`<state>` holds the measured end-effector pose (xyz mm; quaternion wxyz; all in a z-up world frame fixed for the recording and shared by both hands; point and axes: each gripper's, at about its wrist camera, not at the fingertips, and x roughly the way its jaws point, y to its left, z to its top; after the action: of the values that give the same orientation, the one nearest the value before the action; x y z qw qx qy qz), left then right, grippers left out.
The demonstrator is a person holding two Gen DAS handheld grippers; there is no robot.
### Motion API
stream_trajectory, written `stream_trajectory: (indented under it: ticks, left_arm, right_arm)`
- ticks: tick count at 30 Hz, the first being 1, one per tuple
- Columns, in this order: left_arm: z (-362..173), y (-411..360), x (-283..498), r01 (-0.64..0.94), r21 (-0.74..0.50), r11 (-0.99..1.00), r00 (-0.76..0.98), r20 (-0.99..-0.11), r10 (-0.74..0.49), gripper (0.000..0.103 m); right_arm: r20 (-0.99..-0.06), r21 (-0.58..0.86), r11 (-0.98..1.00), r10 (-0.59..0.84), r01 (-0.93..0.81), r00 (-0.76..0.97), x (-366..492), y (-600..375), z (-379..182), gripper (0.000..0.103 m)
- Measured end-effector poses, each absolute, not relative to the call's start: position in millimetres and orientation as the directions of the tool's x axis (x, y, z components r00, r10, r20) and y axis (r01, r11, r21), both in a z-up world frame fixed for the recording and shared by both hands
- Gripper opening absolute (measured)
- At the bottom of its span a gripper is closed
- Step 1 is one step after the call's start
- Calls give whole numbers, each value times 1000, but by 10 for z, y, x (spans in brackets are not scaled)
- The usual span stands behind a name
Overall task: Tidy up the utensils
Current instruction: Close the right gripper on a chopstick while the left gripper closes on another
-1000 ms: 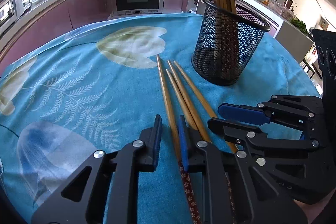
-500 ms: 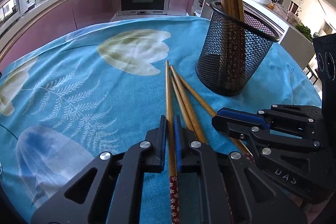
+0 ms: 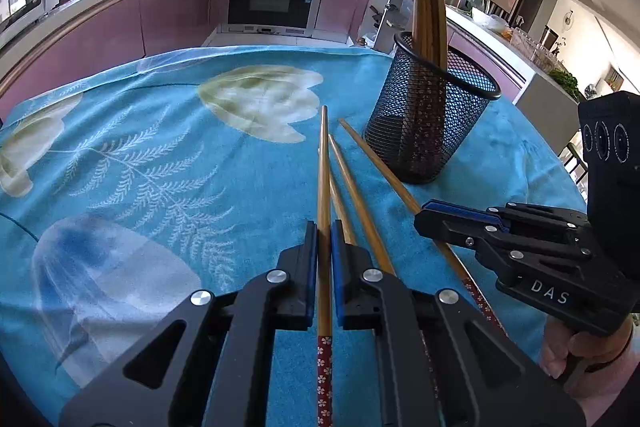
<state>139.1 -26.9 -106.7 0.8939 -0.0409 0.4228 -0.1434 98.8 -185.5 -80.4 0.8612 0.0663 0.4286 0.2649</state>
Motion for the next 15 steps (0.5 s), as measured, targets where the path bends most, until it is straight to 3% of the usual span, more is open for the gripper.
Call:
stream_trajectory:
  ticks: [8,15]
  left_arm:
    - [-1039,-227,1270,231,-241,943,595,-732,-333,8]
    - [-1155,-285,1305,249,-245,937,546,-764,-345,8]
  right_arm:
    - [-682,377,820,560,-431,470,955,-1838,-772,6]
    - [-726,370,818,550,-440,412,1016,-1708,-884,6]
